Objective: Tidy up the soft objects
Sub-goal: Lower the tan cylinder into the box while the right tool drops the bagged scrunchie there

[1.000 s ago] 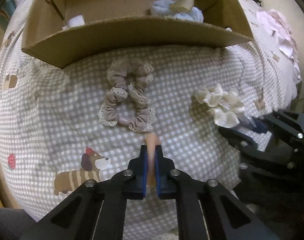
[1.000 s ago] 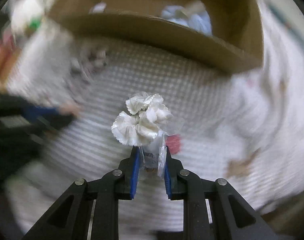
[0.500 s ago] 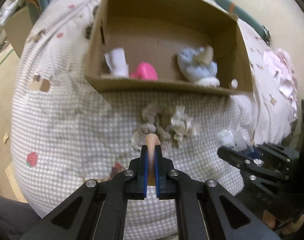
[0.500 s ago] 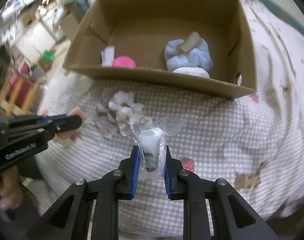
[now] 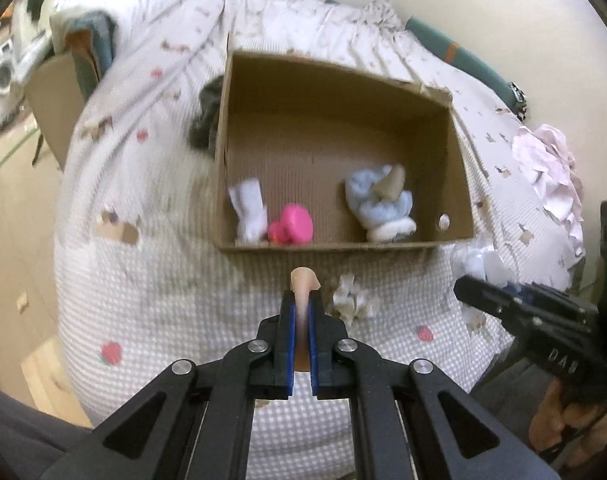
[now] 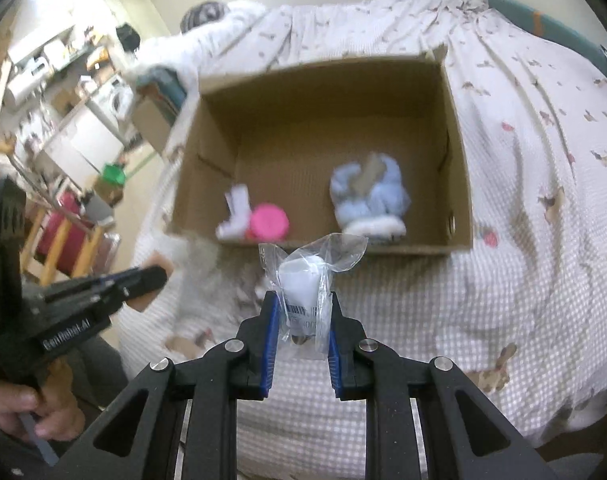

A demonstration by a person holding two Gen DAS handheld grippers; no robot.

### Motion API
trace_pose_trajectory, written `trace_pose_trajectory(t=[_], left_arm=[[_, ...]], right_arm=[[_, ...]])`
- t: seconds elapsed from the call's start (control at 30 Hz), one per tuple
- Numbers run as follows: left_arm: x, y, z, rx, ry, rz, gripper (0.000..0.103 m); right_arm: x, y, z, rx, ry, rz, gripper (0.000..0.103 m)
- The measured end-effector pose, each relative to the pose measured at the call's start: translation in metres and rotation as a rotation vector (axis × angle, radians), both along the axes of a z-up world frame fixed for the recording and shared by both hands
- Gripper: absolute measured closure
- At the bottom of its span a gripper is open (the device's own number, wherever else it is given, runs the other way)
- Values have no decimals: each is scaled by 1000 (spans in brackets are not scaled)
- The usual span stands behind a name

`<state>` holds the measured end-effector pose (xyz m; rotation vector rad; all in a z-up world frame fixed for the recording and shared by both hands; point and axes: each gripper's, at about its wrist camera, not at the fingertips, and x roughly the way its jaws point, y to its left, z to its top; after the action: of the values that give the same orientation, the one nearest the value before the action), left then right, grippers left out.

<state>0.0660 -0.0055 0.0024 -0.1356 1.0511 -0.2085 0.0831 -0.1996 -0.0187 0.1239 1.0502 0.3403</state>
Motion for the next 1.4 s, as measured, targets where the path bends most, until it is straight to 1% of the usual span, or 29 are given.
trace_pose_trajectory(t=[0.13, 0.3, 0.4, 0.47, 0.57, 0.67, 0.73, 0.8, 0.9, 1.03, 1.07, 1.17, 1.4], left_arm=[[4, -5, 8, 16, -33, -1, 98], [20, -4, 14, 13, -40, 13, 98], [33, -3, 18, 13, -50, 11, 98], [43, -2, 19, 14, -54, 10, 98], [58, -2, 20, 22, -61, 18, 98], [71, -3, 18, 28, -70, 28, 98], [76, -2, 17, 15, -96, 30, 98], [79, -1, 13, 24, -142, 42, 98], [84, -1, 4, 62, -158, 61, 98], [89, 5, 4, 74, -184, 62, 98], [91, 7, 3, 68, -183, 70, 97], [97, 15, -4, 29, -146, 102, 97], [101, 3, -13, 51, -125, 73, 97]], right_arm=[[13, -2, 8, 32, 8, -26, 80], [22, -6, 18, 51, -9, -16, 80], [29, -4, 21, 25, -41, 0, 80], [34, -4, 19, 12, -57, 5, 80], [43, -7, 14, 53, -60, -7, 80], [50, -8, 11, 62, -82, -14, 80], [53, -9, 8, 78, -86, -27, 80], [56, -12, 5, 94, -89, -48, 80], [60, -16, -1, 109, -76, -71, 80], [64, -18, -6, 89, -66, -75, 80], [64, -19, -6, 83, -65, -77, 80], [66, -21, -10, 80, -51, -79, 80], [69, -14, -17, 69, -36, -58, 80]])
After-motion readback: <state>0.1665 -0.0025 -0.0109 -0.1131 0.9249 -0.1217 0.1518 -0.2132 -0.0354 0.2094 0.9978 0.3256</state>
